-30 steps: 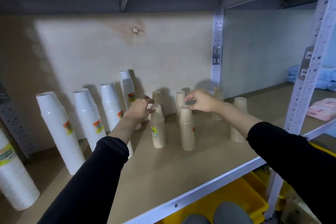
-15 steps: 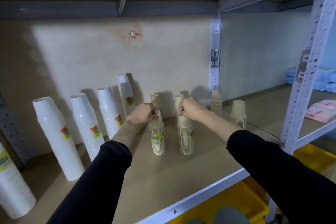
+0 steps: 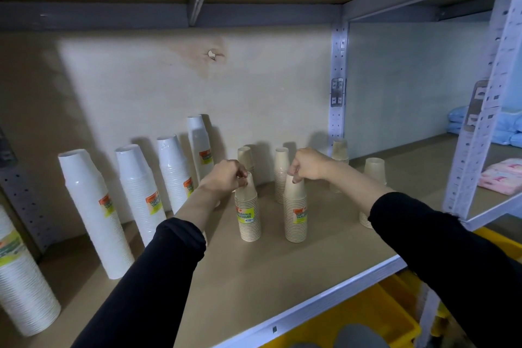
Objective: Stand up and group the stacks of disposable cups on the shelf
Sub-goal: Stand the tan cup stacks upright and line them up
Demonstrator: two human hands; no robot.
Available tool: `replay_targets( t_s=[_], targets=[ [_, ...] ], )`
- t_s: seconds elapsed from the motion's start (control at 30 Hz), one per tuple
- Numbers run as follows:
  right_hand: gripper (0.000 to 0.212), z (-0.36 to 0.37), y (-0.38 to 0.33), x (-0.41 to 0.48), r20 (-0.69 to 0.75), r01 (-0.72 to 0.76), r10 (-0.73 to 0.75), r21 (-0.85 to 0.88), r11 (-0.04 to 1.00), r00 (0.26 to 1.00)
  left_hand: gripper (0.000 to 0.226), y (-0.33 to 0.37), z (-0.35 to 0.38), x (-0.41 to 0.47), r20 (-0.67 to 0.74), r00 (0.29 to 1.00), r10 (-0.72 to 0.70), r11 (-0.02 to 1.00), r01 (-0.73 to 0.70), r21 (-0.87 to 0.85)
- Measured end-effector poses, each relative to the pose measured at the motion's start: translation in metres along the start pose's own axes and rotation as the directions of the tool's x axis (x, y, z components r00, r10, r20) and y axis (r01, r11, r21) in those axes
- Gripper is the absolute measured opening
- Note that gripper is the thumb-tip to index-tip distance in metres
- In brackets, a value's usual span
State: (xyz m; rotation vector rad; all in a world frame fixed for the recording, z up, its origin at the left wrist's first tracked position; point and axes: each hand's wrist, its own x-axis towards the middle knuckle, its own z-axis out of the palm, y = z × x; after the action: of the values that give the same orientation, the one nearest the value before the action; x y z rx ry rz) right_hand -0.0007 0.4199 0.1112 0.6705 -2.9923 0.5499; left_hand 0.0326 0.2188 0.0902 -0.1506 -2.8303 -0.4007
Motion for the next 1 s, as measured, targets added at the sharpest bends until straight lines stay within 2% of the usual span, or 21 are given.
replay_targets(
  t_s=[0.23,0.63,0.77,1.0],
  targets=[
    [0.027,0.012,-0.009,-0.004,-0.024,0.007,-0.005,0.076,0.997,1.0,0.028,0.004,0.003,0.001,-0.015,1.0,-0.021,0.999,0.021,-0.036],
    [0.027,0.007,-0.012,-0.008,-0.038,-0.003,0.005,0.043,0.999,0.999,0.025,0.007,-0.002,0.007,0.02,1.0,-0.019,1.0,0.019,-0.005],
    [0.026,-0.016,0.013,-0.01,-0.114,-0.045,0.048,0.025,0.999,0.992,0.023,0.017,-0.008,0.021,-0.004,1.0,0.002,1.0,-0.002,0.0],
    [0.028,-0.059,0.069,-0.022,-0.192,-0.23,0.207,-0.11,0.967,0.959,0.025,0.047,-0.006,0.061,-0.008,0.999,0.045,0.999,-0.045,0.012]
  ],
)
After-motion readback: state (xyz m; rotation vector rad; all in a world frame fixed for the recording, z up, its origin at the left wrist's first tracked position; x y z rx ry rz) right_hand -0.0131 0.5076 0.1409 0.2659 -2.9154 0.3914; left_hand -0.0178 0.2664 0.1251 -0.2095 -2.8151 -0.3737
